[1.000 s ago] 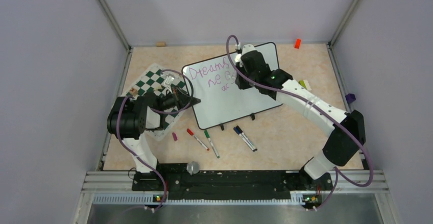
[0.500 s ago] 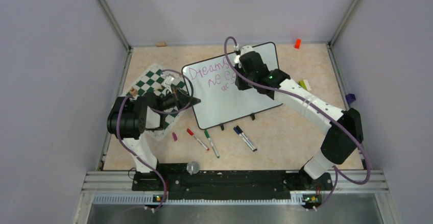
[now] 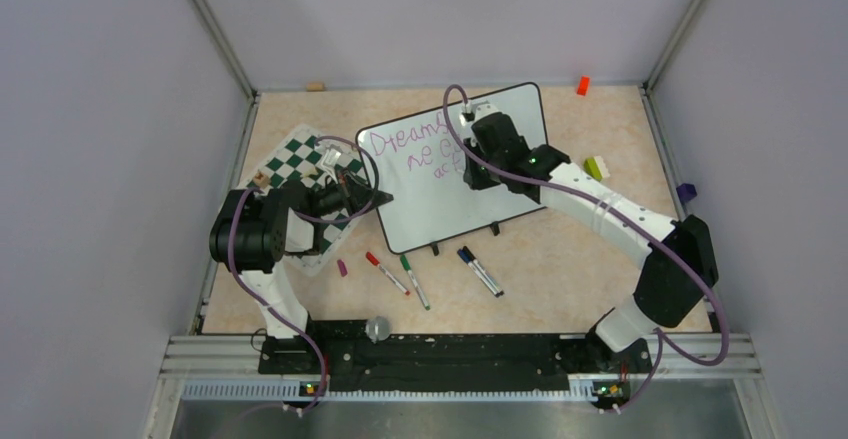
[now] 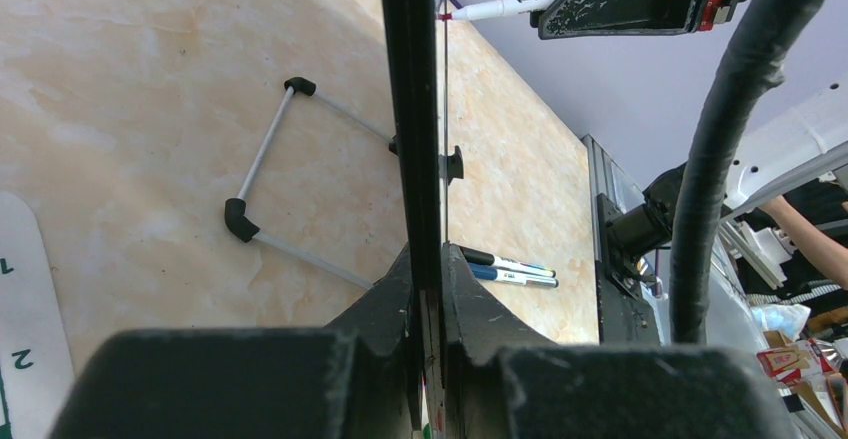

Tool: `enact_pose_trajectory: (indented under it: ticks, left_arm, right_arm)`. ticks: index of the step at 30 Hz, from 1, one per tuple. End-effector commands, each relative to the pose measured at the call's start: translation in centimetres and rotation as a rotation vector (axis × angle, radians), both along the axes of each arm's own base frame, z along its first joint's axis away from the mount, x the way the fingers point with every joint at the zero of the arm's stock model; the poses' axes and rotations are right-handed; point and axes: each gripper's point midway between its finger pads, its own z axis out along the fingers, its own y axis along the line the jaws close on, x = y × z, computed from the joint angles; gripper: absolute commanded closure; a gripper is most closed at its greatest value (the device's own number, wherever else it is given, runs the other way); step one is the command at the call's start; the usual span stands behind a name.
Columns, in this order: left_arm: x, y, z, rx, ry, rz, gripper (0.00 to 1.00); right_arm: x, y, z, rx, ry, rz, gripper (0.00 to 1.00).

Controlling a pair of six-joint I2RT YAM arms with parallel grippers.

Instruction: Write a sentence on the whiteboard

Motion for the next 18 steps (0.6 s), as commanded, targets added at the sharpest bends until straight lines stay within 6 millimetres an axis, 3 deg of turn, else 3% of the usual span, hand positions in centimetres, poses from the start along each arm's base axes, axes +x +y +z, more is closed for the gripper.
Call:
enact_pose_trajectory:
  ticks: [1,10,18]
  left_arm:
    - [-1.8,-0.5,0.3,0.050,-0.164,-0.111,1.00]
    - [-1.8,-0.5,0.3,0.050,-0.166,-0.111,1.00]
    - [-1.9,-0.5,0.3,0.050,-0.167,-0.112,1.00]
  right_arm:
    - [0.3,-0.8,0.8,0.014,-0.025,-0.032,1.00]
    - [1.2,-1.5,1.9,-0.034,-0.056,-0.064,1.00]
    - [1.5,-1.0,5.4,0.048,-0.106,-0.052,1.00]
